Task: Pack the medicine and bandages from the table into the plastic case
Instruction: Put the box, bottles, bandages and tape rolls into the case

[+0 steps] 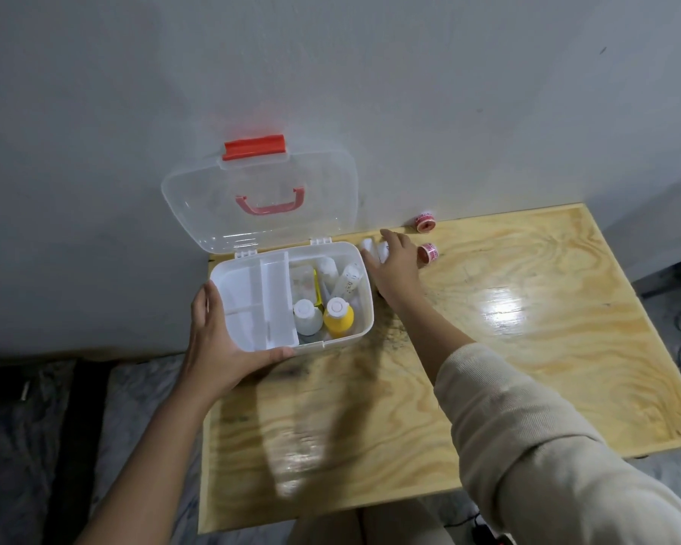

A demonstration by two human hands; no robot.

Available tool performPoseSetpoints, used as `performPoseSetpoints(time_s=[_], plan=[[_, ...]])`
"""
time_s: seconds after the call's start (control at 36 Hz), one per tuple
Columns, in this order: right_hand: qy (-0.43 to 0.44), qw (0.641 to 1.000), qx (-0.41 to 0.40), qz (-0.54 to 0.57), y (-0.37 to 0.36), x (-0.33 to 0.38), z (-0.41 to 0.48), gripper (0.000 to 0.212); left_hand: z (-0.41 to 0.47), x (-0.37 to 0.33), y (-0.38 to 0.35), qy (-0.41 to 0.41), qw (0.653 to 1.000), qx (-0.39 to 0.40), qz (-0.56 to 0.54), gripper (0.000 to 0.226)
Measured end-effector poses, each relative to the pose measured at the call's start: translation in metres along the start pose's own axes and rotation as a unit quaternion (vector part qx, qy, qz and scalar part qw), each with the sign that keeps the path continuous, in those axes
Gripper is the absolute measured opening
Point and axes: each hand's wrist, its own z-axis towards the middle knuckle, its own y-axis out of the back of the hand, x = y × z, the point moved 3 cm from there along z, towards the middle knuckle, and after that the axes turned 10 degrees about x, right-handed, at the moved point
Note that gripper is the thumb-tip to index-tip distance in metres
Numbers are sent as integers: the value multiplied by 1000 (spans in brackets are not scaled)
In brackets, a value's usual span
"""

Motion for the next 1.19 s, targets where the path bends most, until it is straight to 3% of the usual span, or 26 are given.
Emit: performPoseSetpoints(time_s=[0.22,0.47,0.64,0.72,0.94,1.19], plan=[[49,994,4,-93,2,-2,-4,42,1,0,0,2,1000,-4,3,152],[73,972,48,-217,-2,-11,-30,52,0,1,1,-6,1000,-3,-3,151],[4,983,-2,-186,-2,-9,-38,57,1,2,-1,-18,1000,-18,-17,150],[8,981,-19,-192,-1,-8,-40,51,0,4,-1,-20,999,-22,-23,156],[37,970,7,-240,0,-13,-53,38,1,-1,-13,-29,998,-43,-37,146],[-2,990,20,-143,12,-24,-79,42,1,-10,-22,-43,997,-42,-51,146]])
